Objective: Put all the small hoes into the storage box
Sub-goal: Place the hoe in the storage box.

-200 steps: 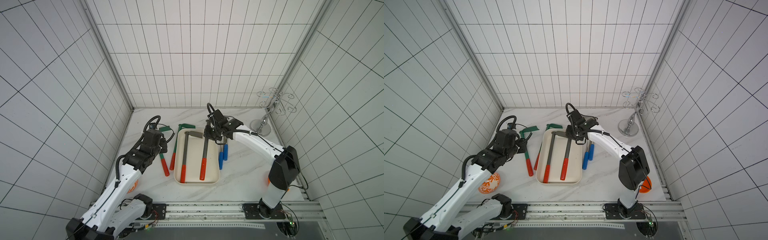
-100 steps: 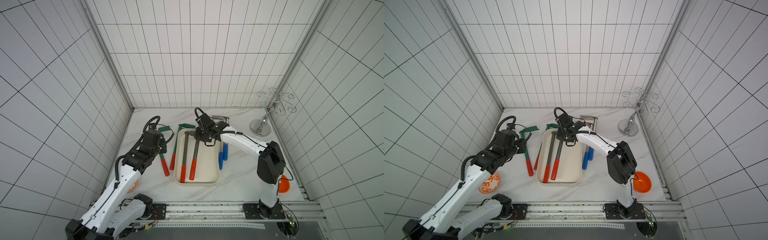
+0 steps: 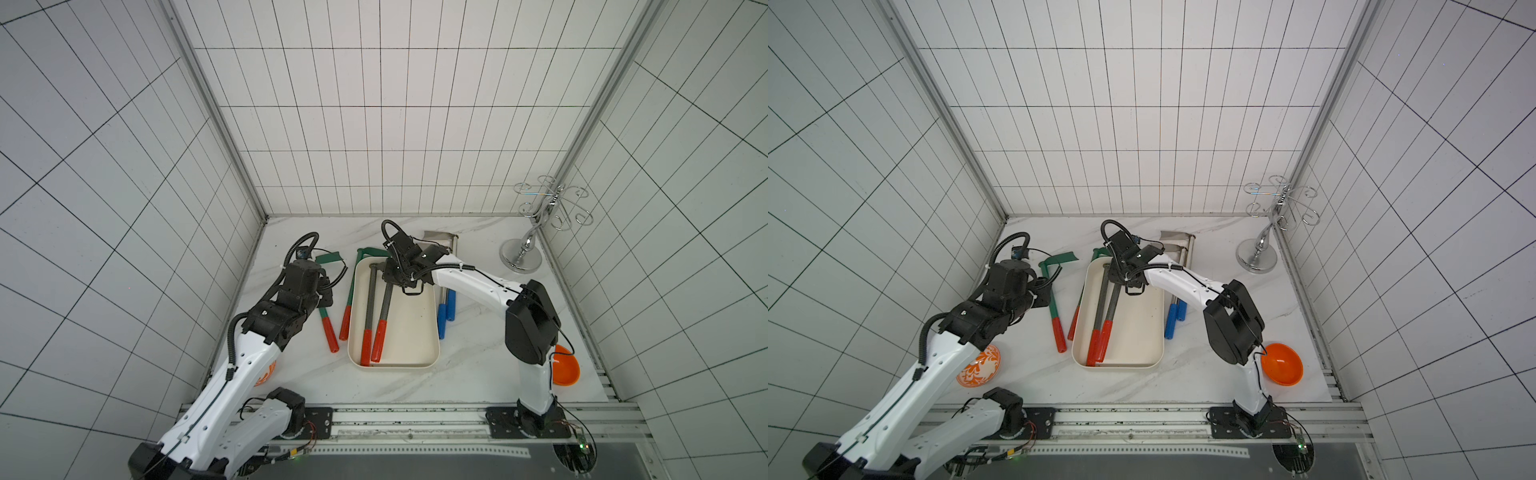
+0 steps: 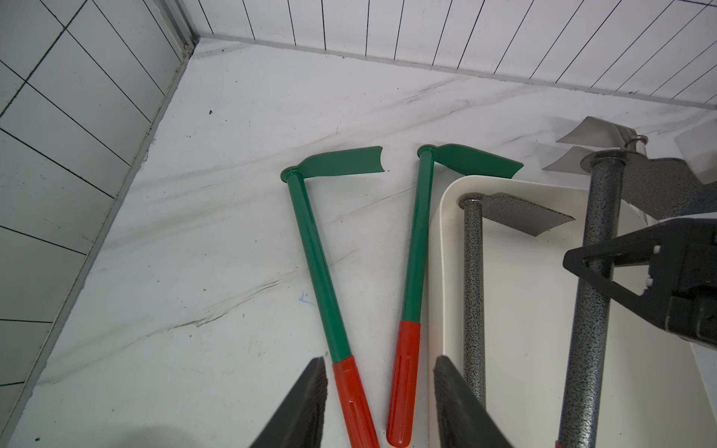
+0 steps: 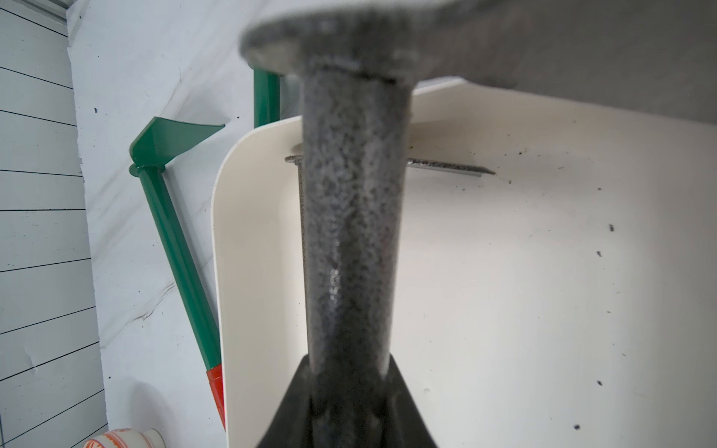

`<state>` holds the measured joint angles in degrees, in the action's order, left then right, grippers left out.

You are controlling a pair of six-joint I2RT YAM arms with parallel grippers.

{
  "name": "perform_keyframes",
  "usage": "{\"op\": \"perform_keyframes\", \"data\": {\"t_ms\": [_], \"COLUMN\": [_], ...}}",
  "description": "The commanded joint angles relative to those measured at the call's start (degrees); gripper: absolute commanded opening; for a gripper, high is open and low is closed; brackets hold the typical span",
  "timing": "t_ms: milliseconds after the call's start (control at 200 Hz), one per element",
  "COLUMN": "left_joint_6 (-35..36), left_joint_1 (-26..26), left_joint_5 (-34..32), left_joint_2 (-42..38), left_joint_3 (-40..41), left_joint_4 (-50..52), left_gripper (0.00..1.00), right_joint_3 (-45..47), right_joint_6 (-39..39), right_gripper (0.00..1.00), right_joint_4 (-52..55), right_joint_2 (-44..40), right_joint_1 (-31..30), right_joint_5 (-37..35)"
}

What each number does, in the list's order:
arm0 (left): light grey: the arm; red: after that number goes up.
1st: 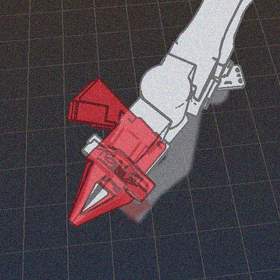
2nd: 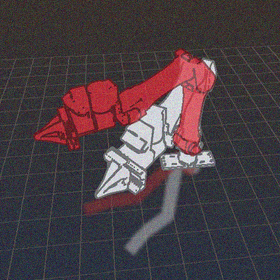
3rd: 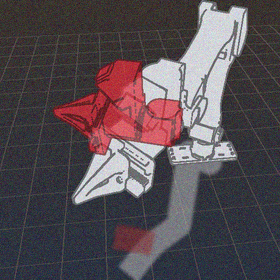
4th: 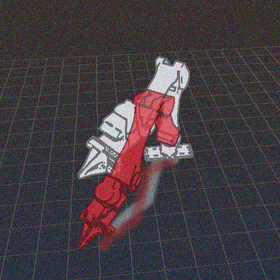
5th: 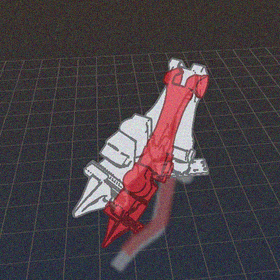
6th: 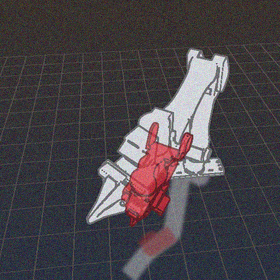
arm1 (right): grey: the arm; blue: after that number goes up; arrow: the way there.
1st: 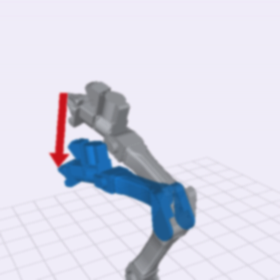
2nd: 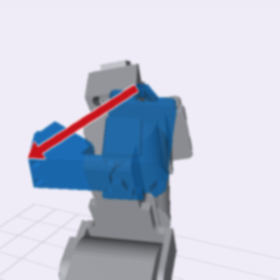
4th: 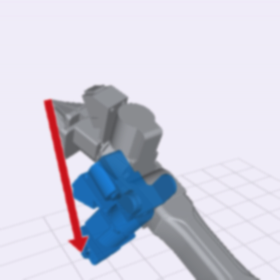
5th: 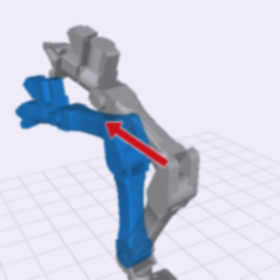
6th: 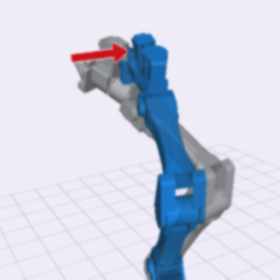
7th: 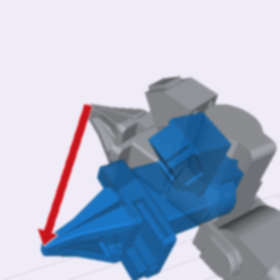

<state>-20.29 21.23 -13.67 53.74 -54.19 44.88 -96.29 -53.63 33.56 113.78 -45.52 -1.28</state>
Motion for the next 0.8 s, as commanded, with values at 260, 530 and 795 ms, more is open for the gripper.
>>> {"op": "perform_keyframes", "data": {"t_ms": [260,530,795], "left_joint_6": [0.4,0.4,0.7], "left_joint_1": [0.1,0.1,0.1], "left_joint_5": [-1.2,-1.7,-2.0], "left_joint_2": [-1.0,-1.4,-1.5], "left_joint_3": [-0.3,0.0,0.1], "left_joint_4": [0.4,0.3,0.4], "left_gripper": [0.47,0.47,0.48], "right_joint_3": [-9.5,-9.6,-9.4], "right_joint_6": [-1.6,-2.2,-2.9], "right_gripper": [0.0,0.0,0.0], "right_joint_4": [-2.2,-2.4,-2.8], "right_joint_2": [3.2,4.7,6.3], "right_joint_1": [-0.2,0.0,0.3], "right_joint_5": [0.0,0.9,2.2]}}
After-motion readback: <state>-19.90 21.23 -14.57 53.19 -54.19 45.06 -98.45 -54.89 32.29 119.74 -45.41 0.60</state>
